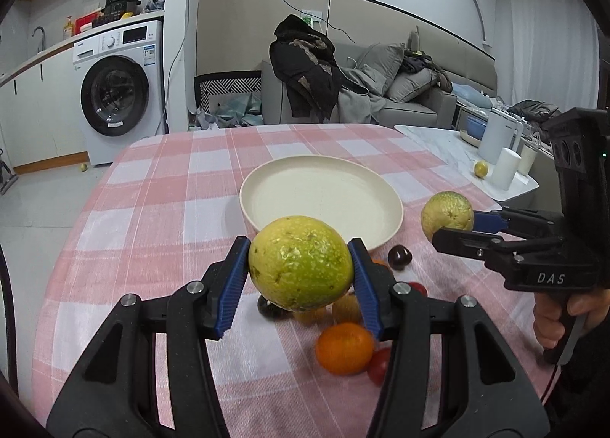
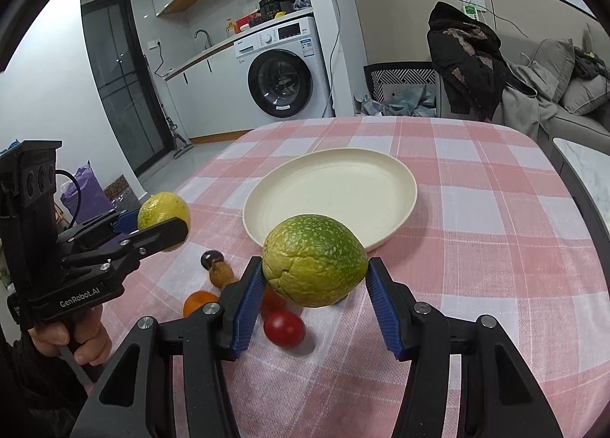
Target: Organize fruits
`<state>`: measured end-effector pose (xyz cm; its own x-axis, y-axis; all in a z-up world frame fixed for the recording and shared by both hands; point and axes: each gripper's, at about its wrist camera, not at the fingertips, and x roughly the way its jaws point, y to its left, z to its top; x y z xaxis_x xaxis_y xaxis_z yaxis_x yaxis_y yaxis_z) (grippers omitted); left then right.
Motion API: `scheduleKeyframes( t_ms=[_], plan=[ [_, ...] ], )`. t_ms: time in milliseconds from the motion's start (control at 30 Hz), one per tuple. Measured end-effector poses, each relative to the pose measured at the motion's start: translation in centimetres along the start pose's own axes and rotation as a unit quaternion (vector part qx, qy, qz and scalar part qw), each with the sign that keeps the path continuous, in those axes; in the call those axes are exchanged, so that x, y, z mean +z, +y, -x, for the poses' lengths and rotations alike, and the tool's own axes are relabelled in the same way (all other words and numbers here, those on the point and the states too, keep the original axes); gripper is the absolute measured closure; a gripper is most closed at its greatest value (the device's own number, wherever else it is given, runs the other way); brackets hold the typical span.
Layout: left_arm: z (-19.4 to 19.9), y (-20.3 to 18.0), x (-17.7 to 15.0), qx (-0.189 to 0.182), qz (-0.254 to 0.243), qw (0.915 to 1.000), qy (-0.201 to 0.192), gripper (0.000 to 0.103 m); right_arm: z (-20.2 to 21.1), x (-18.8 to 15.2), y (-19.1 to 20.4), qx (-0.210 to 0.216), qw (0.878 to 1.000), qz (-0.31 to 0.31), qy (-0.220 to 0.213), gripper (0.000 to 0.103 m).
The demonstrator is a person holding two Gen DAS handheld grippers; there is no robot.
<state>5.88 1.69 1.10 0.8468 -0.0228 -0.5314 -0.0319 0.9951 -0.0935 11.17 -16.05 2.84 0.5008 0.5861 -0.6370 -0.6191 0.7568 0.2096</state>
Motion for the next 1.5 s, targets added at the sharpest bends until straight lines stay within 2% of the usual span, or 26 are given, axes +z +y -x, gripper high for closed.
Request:
scheduleKeyframes(
  t_ms=[367,400,433,567,800,1067,1100,1167,1233,1367,1500],
  plan=[
    [-3.6,-0.2,2.4,0.013,0.009,0.9998,-0.013,0.054,-1.2,2.7,-0.3,-0.011,1.0,-0.003,-0.02,0.048],
    [-3.9,-0.1,2.7,0.013,0.008,0.9998,-0.016,0.057,-1.4,2.9,-0.3,-0.013,1.0,-0.003,-0.021,0.048],
    [-4.1,-0.2,3.0,0.014,0.005,0.9997,-0.019,0.064,-1.5,3.1,-0.3,-0.014,1.0,-0.003,-0.022,0.048],
    [-4.9,0.3,3.9,0.011,0.011,0.9996,-0.022,0.064,-2.4,3.4,-0.3,-0.014,1.0,-0.004,-0.02,0.048],
    [-7.7,1.5,2.9,0.001,0.018,0.9996,0.024,0.064,-3.5,3.0,-0.7,-0.021,1.0,-0.006,-0.006,0.048],
    [-8.8,0.8,2.2,0.012,0.001,0.9992,0.038,0.062,-3.7,2.8,-1.1,-0.03,1.0,-0.007,-0.002,0.048],
    [-8.7,0.8,2.2,0.015,0.0,0.999,0.041,0.06,-3.7,2.8,-1.3,-0.03,1.0,-0.008,-0.002,0.048],
    [-8.3,1.4,2.3,0.021,0.005,0.9989,0.041,0.047,-3.6,2.9,-1.5,-0.032,0.999,-0.014,-0.002,0.048],
    [-7.4,2.7,2.4,0.025,0.014,0.9991,0.03,0.02,-3.5,2.9,-1.7,-0.034,0.999,-0.017,-0.004,0.048],
    [-5.6,5.8,2.4,0.051,0.015,0.9985,0.013,0.017,-3.8,3.0,-1.8,-0.039,0.999,-0.018,-0.001,0.048],
    [-5.0,9.7,2.0,0.08,0.04,0.9959,0.014,0.003,-4.5,2.9,-1.5,-0.039,0.999,-0.011,0.01,0.048]
  ],
)
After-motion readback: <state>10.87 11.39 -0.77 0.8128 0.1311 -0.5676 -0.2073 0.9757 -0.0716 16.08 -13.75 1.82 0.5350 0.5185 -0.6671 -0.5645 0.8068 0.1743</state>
